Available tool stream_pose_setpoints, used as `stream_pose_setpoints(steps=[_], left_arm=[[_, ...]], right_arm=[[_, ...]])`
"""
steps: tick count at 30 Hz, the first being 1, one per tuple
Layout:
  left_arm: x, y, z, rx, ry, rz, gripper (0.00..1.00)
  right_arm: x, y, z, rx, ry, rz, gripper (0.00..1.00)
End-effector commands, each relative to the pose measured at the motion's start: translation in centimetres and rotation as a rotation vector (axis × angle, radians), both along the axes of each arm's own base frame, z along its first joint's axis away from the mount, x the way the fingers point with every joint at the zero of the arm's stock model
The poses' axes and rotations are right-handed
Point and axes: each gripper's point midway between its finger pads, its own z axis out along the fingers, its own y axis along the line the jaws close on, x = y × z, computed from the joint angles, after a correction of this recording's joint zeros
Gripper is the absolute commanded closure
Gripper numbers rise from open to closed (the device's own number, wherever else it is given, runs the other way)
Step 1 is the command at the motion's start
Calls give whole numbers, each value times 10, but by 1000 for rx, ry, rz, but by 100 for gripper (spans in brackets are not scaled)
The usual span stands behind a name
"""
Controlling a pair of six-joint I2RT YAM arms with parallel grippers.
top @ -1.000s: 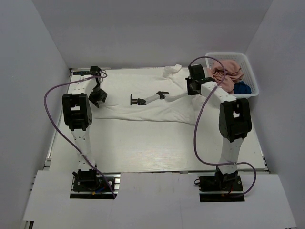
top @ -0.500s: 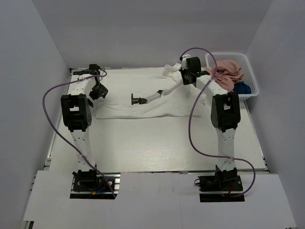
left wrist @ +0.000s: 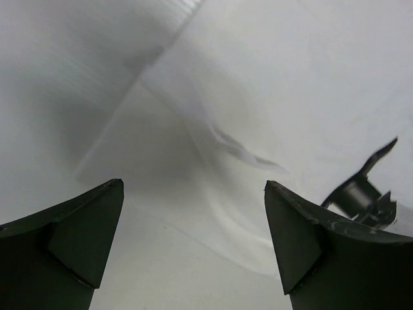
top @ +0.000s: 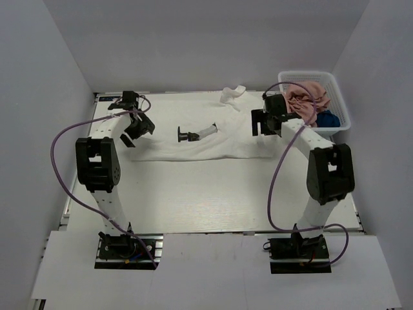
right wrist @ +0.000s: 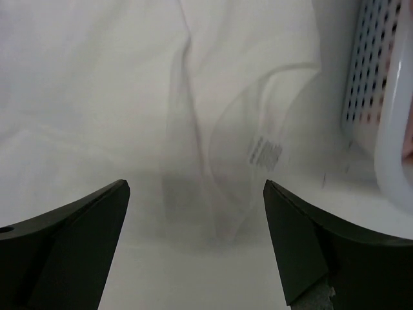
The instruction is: Fold and stack the t-shirts
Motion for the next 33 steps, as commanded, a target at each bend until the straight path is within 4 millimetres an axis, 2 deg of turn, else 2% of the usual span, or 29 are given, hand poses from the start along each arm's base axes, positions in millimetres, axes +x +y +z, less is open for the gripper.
stream_pose_setpoints(steps=[1,2,3,6,10,12,16,19,23,24,26,27,29,30,33], left_arm=[[6,-45,1,-128,-86,-121,0],[2,-46,-3,-137,-72,-125,0],[-3,-52,-19,-137,-32,-136,0],[-10,-55,-36,-135,20,-141,0],[-21,-53,-50,-126,59,-125,0],[-25,-49,-54,-109,71,-107,0],[-31,-44,-58,-89,84,-98,0],[-39,-40,-61,-67,113,-90,0],[-41,-34,-65,-39,130,-79,0],[-41,-34,-65,-39,130,-79,0],[-41,-34,-65,-39,130,-79,0],[-41,-30,-65,-39,129,-69,0],[-44,-28,-70,-30,149,-65,0],[-41,-28,-67,-30,140,-66,0],[-43,-20,-68,13,156,-51,0]], right_arm=[[-44,-14,-3,31,38,-113,10],[-57,-13,-8,43,63,-115,10],[-70,-14,-16,46,103,-127,10],[-85,-6,-29,85,147,-139,10],[-87,13,-40,178,150,-140,10],[-90,17,-47,185,151,-142,13],[-87,12,-58,180,126,-223,21],[-77,5,-63,147,98,-266,29],[-79,-10,-69,73,105,-319,34],[-80,-13,-73,60,107,-323,42],[-83,-14,-77,52,117,-316,48],[-83,-14,-78,48,112,-315,60],[-82,-20,-80,21,105,-323,71],[-80,-25,-79,-6,95,-326,82],[-78,-31,-68,-60,90,-304,85]])
